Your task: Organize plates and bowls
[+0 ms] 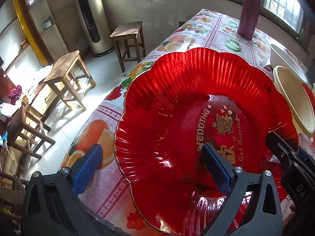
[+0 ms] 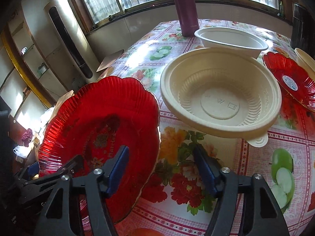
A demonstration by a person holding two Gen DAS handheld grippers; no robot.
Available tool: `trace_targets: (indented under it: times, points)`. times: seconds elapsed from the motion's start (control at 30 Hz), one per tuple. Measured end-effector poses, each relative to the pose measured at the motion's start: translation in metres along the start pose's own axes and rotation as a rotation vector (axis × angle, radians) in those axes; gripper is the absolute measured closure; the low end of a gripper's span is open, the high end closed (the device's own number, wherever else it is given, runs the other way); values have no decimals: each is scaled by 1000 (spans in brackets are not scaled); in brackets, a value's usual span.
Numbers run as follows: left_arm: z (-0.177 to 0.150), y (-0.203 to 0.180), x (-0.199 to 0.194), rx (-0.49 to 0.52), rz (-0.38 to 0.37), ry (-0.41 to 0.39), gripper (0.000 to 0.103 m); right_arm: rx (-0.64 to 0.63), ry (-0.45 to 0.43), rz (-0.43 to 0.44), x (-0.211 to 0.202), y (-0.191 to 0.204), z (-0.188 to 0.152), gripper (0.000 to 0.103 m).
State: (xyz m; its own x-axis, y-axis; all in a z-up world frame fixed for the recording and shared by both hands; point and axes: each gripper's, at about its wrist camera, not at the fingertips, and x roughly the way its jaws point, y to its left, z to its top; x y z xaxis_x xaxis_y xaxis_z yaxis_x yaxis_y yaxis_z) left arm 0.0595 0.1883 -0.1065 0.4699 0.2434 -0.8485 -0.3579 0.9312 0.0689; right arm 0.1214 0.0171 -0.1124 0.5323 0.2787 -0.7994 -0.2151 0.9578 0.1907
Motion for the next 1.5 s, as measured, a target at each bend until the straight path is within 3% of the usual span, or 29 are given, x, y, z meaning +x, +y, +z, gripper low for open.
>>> trace_targets:
  times: [0.03,0.1,0.17,0.23,0.37,0.67,0.8,0.83,0.9,0.97,1.1,1.17,1.27,1.33,1.43,1.5]
  points:
    - [-1,0,-3,7,-3,-14,16,4,-3,1,-1,0,0,60]
    - [-2,-1,-5,21,-5,-28,26,18,19,43,2,-2,-1,77]
    - [-2,-2,-8,29,-15,-41,49,21,16,60,2,-2,-3,81]
    - [-3,-4,-8,40,-7,-48,55,2,18,62,1,3,-4,90]
    - [-8,-2,-11,43,-13,-43,62,-2,14,48,-8,2,-11,90]
    - [-36,-5,-27,55,-13,-26,62,-22,36,73,-34,-1,-40,88]
    - [-47,-7,-35,72,-33,-11,55,-7,74,120,-41,-8,-48,84]
    - [-50,-7,-37,72,-24,-13,49,-3,75,126,-44,-12,-49,78]
    - [-56,-4,-48,84,24,-54,47,-8,60,122,-54,-19,-48,66]
    - [-62,5,-63,86,84,-110,42,-7,0,128,-72,-32,-46,58]
    - [-63,20,-110,40,130,-272,30,-2,-172,103,-118,-70,-45,30]
    - [-53,14,-135,38,75,-336,21,25,-237,79,-133,-92,-41,21]
    - [-37,-13,-160,54,-151,-331,18,92,-262,110,-144,-130,-32,21]
    - [-24,-44,-163,86,-316,-276,18,130,-263,163,-144,-152,-24,21]
    - [-7,-102,-153,153,-501,-134,18,180,-215,215,-133,-180,-11,21]
    - [0,-139,-143,183,-541,-53,18,227,-184,261,-121,-201,-3,21]
